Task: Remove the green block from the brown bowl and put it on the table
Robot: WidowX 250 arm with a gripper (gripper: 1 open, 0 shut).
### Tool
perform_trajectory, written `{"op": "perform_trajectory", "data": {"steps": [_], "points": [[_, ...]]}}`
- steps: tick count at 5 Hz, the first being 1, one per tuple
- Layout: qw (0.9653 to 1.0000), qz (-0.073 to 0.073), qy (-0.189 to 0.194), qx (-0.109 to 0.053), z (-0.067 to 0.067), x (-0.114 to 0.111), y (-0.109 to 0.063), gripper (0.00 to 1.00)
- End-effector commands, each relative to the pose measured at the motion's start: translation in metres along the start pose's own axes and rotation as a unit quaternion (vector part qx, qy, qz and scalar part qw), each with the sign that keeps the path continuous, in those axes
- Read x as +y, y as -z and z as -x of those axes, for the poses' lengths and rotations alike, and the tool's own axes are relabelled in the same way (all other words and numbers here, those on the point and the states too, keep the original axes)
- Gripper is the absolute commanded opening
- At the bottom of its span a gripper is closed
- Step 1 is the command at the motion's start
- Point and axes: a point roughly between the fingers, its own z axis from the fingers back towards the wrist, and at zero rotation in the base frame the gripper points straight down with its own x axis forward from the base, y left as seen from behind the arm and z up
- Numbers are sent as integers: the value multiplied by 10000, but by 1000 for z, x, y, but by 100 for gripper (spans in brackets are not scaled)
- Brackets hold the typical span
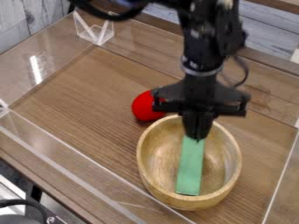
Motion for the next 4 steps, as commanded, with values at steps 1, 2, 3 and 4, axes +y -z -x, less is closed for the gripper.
{"op": "perform_trajectory", "data": {"steps": [1,2,3,4], "points": [[9983,378,-249,-359,-17,1,-45,0],[9982,321,-387,-332,-10,2,-38,100],[9979,256,-518,-289,0,7,-33,100],[9956,175,-876,-270,2,2,-18,100]]}}
